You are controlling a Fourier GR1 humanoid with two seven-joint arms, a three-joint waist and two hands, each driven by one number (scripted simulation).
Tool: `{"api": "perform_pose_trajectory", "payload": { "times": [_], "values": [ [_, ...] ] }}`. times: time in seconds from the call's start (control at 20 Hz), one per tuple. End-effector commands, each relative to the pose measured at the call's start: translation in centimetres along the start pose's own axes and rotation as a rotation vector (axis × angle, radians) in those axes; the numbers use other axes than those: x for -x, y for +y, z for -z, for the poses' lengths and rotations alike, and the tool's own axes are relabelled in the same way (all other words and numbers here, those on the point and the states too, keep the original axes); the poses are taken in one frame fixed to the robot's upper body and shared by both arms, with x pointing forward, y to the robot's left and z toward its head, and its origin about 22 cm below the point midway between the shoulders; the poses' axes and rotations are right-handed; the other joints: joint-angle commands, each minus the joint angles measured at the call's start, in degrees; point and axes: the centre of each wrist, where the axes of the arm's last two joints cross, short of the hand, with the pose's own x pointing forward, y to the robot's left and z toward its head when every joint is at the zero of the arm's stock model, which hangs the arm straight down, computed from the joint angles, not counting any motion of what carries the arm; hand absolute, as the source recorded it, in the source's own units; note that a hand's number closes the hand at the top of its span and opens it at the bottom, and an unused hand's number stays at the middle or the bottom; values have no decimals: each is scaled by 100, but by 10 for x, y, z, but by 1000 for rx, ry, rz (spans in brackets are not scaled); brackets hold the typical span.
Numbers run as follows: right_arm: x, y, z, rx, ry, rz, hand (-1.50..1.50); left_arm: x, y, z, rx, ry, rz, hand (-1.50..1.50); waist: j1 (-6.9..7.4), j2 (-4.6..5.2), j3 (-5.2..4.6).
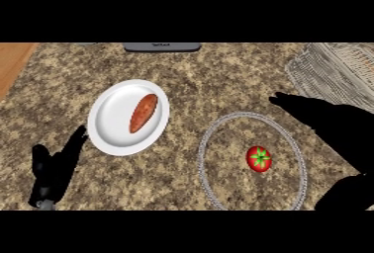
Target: Pick the tomato from the placemat and place it in the basket
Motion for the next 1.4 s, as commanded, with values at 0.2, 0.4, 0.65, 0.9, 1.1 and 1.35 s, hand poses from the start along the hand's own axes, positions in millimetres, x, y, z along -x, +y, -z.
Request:
{"api": "perform_pose_trajectory", "payload": {
  "times": [0.2, 0.4, 0.65, 0.9, 1.1, 1.35],
  "values": [
    [14, 38, 24, -45, 64, -14, -150, 34, -13, -2, 9, 159, -24, 0, 15, 65, -68],
    [19, 52, 30, -33, 55, -8, -150, 38, -1, -4, 8, 161, -25, 0, 4, 63, -68],
    [11, 66, 32, -16, 38, -8, -150, 38, 2, -9, 9, 174, -18, 0, 15, 51, -71],
    [18, 80, 50, -2, 71, -14, -150, 33, 3, -10, 2, 171, -25, 0, 35, 58, -70],
    [24, 97, 54, -2, 52, 8, -150, 28, -3, -15, 24, 161, -33, 0, 25, 50, -67],
    [27, 99, 69, -8, 51, -12, -150, 41, -3, -6, 1, 171, -22, 0, 27, 67, -72]
  ]
}}
